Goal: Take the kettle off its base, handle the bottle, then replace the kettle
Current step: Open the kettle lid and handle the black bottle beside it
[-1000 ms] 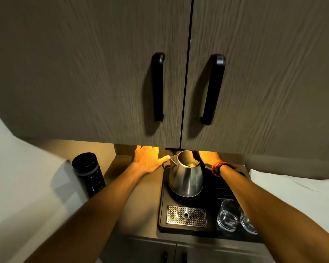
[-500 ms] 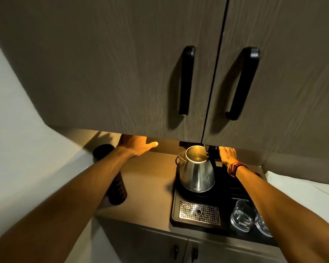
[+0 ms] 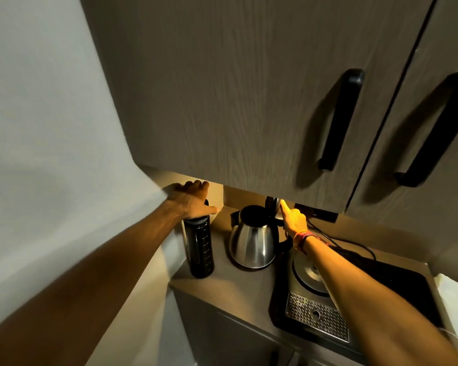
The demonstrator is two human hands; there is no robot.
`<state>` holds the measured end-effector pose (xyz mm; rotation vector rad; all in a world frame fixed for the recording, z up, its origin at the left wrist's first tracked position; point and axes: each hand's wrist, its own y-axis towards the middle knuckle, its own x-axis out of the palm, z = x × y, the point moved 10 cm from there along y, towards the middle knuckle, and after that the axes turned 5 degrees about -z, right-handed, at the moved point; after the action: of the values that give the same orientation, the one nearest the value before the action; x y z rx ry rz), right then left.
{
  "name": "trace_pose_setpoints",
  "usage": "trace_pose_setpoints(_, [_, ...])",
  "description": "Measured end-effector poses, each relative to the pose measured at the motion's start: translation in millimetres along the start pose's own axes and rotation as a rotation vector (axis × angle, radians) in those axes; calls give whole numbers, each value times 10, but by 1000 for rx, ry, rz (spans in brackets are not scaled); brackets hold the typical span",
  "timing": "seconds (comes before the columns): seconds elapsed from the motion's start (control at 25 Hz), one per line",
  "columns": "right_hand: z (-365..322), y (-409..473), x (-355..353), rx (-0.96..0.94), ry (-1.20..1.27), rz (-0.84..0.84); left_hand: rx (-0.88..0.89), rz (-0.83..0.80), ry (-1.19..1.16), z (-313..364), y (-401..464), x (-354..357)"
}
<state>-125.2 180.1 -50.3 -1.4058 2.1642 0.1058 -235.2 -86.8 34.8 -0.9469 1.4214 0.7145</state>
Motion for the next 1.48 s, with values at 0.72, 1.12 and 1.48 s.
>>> trace_pose_setpoints(0.72, [-213,218,182,-306,-721,62,-138,201,-52,-304,-209,-175])
trace_pose_setpoints(1.12, [-267,177,132,-267,-839,128,239,-271,-114,1540,-648,2078])
trace_pose_setpoints(1.48, [-152,220,130,-219,-839,111,356,480,-53,1269,-747,968])
